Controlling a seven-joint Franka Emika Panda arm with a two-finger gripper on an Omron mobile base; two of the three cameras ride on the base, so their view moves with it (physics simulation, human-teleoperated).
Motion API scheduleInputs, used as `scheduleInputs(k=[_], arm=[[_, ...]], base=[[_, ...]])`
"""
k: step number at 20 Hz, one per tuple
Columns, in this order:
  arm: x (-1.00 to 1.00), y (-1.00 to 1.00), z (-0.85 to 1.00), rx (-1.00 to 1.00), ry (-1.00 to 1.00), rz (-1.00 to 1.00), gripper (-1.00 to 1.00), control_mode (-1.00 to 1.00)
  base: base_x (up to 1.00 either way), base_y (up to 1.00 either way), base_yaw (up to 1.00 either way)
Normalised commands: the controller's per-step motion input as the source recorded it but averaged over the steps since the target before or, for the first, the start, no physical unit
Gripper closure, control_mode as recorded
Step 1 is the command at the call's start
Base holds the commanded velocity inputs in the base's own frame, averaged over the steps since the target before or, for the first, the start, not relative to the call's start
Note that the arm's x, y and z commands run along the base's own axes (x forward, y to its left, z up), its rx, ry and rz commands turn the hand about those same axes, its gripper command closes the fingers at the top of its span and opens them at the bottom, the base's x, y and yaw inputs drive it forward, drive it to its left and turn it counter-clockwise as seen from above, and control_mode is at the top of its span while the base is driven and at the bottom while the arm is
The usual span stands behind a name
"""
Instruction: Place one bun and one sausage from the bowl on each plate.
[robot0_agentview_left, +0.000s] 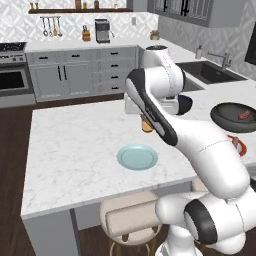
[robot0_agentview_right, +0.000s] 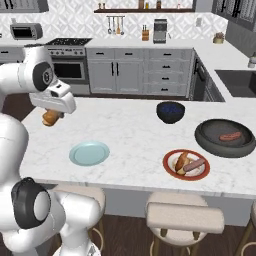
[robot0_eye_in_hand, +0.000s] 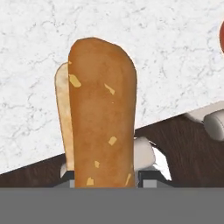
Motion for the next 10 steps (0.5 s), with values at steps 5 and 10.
scheduleInputs(k=[5,10], arm=[[0.78,0.00,-1.00,0.00,0.22,-0.11,1.00,-1.00],[0.53,-0.02,-1.00,0.00,0.12,-0.10,1.00,-1.00]], base=[[0.00,0.00,0.00],[0.00,0.00,0.00]])
